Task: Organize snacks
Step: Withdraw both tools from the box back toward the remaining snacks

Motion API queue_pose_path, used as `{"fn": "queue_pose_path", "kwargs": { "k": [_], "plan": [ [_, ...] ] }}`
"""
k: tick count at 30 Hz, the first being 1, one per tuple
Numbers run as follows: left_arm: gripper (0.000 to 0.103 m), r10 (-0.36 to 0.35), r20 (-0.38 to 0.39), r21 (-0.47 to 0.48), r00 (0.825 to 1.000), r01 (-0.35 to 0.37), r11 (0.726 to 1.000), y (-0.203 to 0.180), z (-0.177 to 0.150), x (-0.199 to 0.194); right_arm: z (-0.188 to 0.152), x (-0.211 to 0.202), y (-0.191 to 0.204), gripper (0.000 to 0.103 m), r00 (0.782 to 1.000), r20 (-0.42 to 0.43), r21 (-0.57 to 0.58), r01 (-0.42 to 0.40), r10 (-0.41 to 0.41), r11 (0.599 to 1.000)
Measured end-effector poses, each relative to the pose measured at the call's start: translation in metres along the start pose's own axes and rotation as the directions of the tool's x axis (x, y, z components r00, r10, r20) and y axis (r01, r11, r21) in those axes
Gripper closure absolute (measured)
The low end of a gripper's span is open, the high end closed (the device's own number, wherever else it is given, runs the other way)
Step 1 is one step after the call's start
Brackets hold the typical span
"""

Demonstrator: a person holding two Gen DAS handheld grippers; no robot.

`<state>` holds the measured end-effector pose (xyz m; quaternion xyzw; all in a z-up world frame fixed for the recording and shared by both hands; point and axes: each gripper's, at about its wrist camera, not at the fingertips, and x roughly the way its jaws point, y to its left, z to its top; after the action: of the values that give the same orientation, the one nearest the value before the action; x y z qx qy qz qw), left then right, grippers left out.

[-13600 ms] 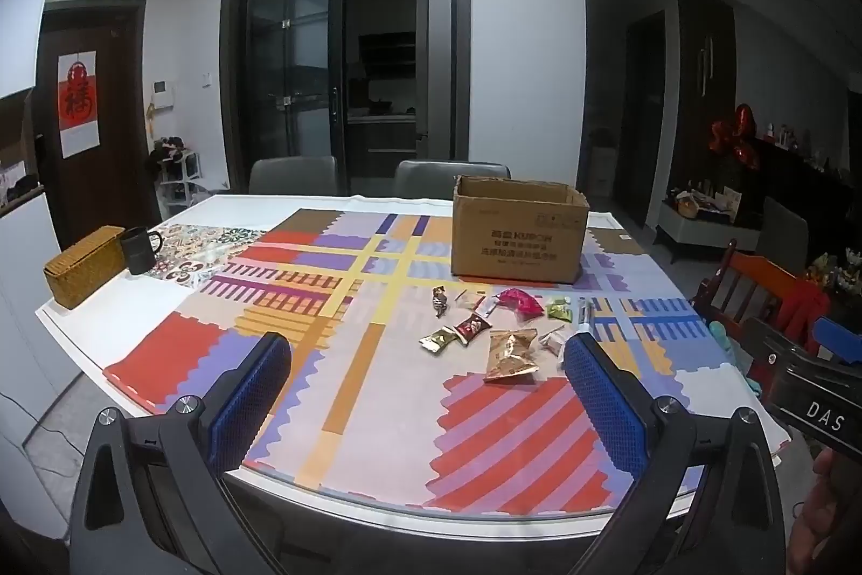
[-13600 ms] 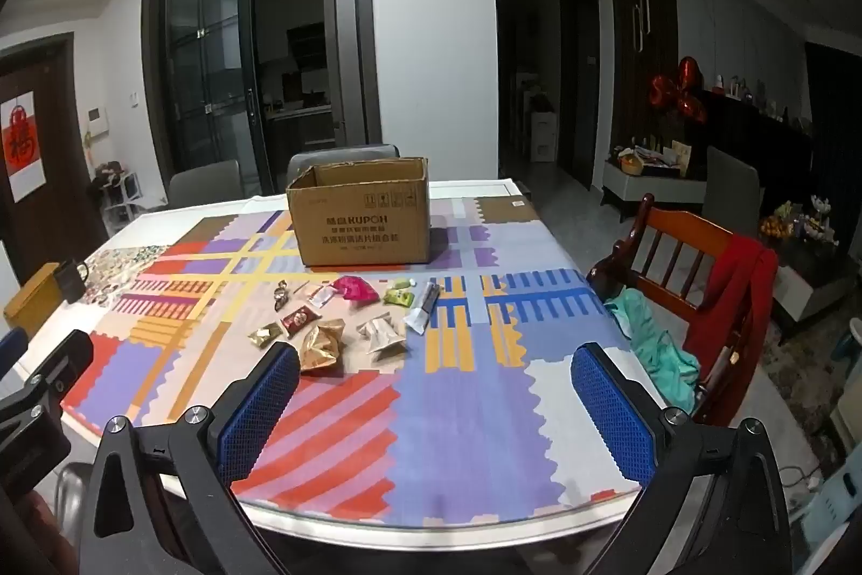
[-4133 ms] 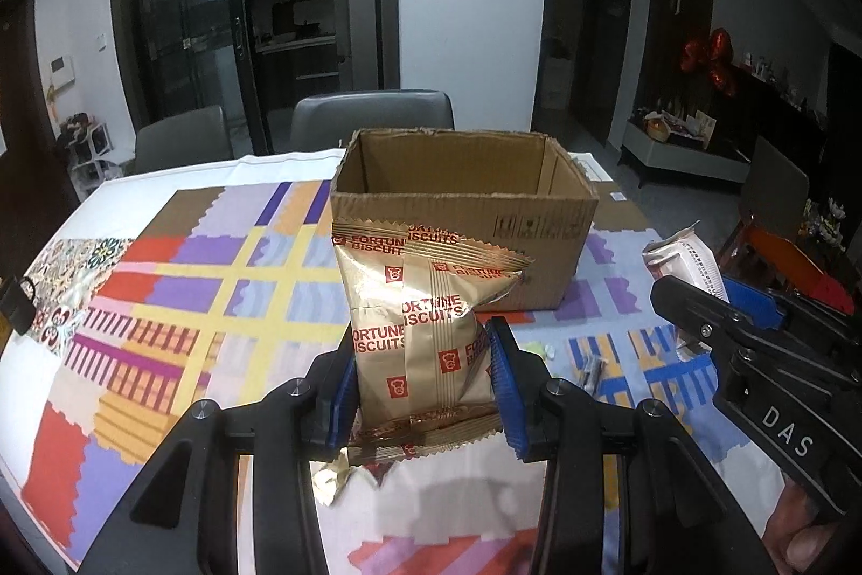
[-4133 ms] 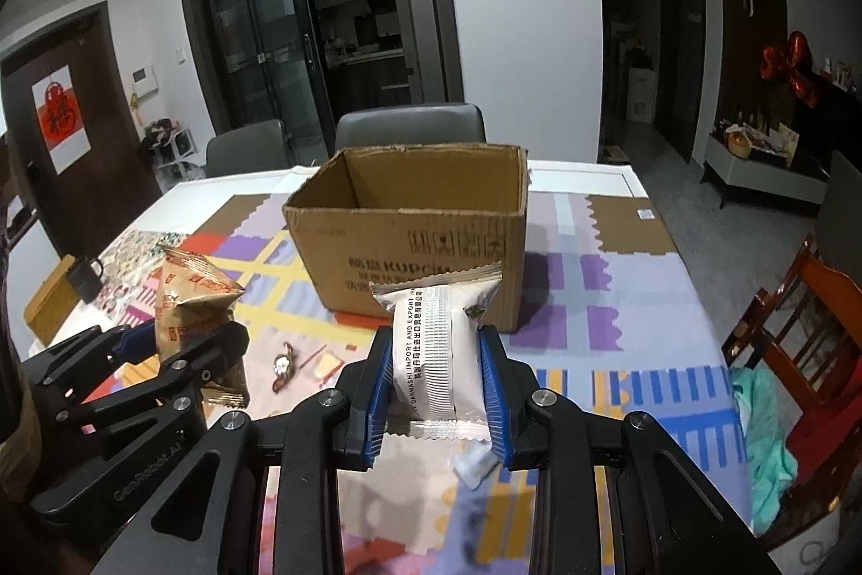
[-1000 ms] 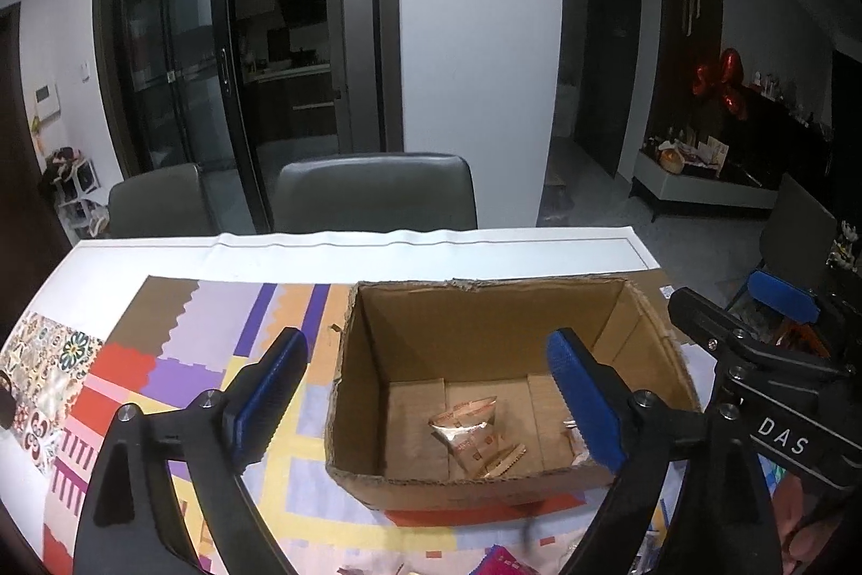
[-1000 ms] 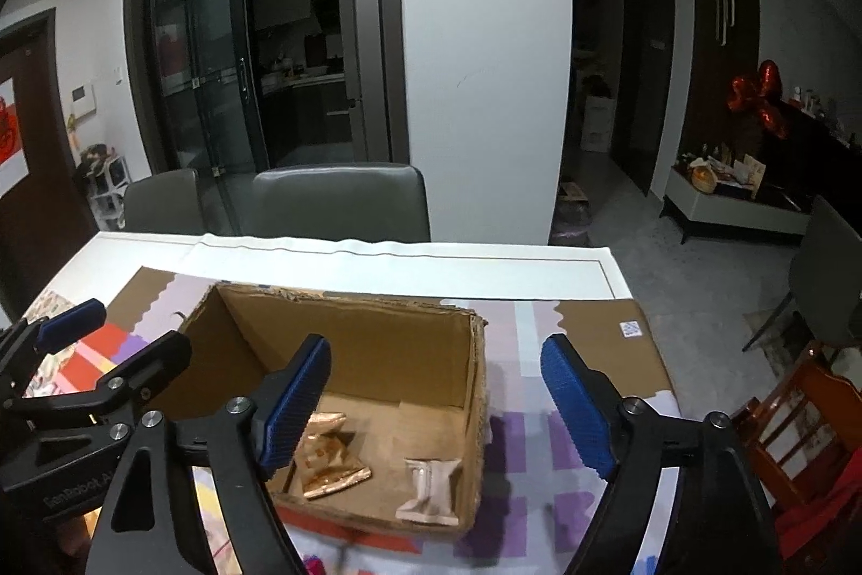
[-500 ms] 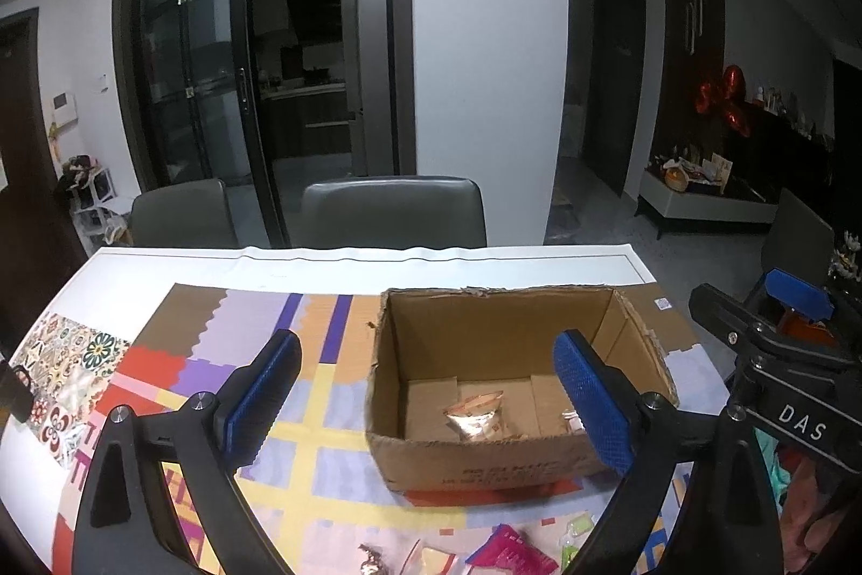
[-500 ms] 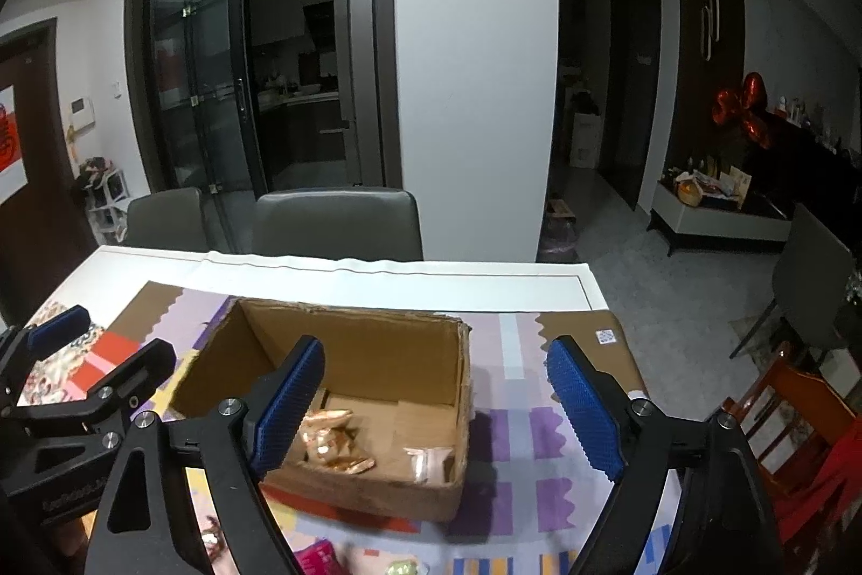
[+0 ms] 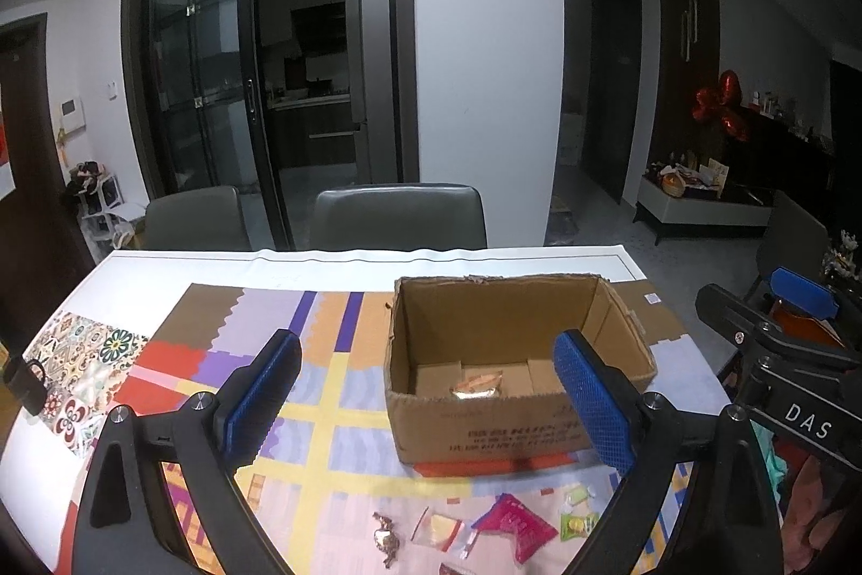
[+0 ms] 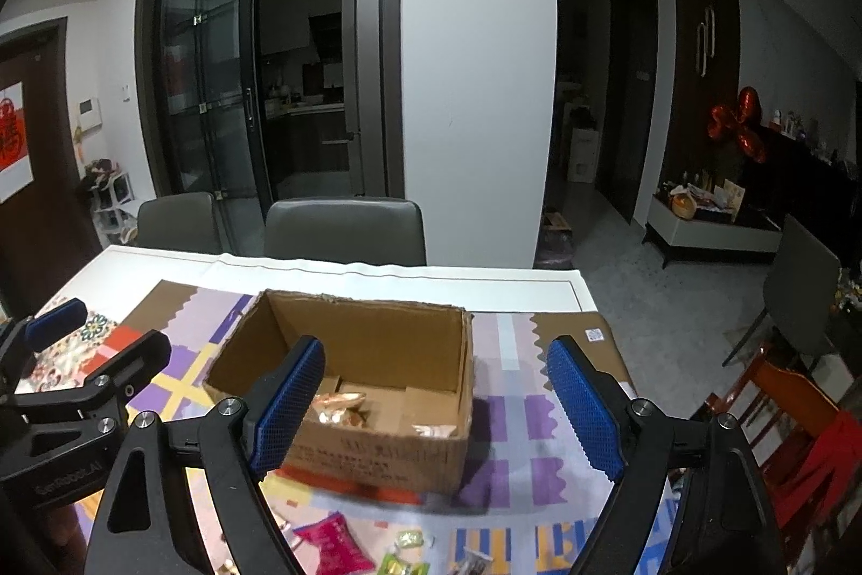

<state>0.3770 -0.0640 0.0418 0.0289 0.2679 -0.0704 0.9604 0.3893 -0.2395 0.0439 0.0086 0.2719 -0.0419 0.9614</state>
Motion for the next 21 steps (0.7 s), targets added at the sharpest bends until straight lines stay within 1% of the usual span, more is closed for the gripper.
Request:
{"fn": "queue_pose_path", "kwargs": {
  "k": [8, 21],
  "plan": [
    [0.007, 0.001, -0.011, 0.007, 1.000, -0.001, 1.000, 0.001, -0.019, -0.016, -0.021, -0.021, 0.003, 0.018, 1.000, 0.000, -0.002, -0.006, 0.006, 1.000],
    [0.007, 0.011, -0.032, 0.034, 0.999, -0.010, 0.999, -0.001, -0.055, -0.029, -0.056, -0.032, 0.007, 0.018, 0.999, -0.029, 0.002, -0.031, 0.031, 1.000]
  ]
}}
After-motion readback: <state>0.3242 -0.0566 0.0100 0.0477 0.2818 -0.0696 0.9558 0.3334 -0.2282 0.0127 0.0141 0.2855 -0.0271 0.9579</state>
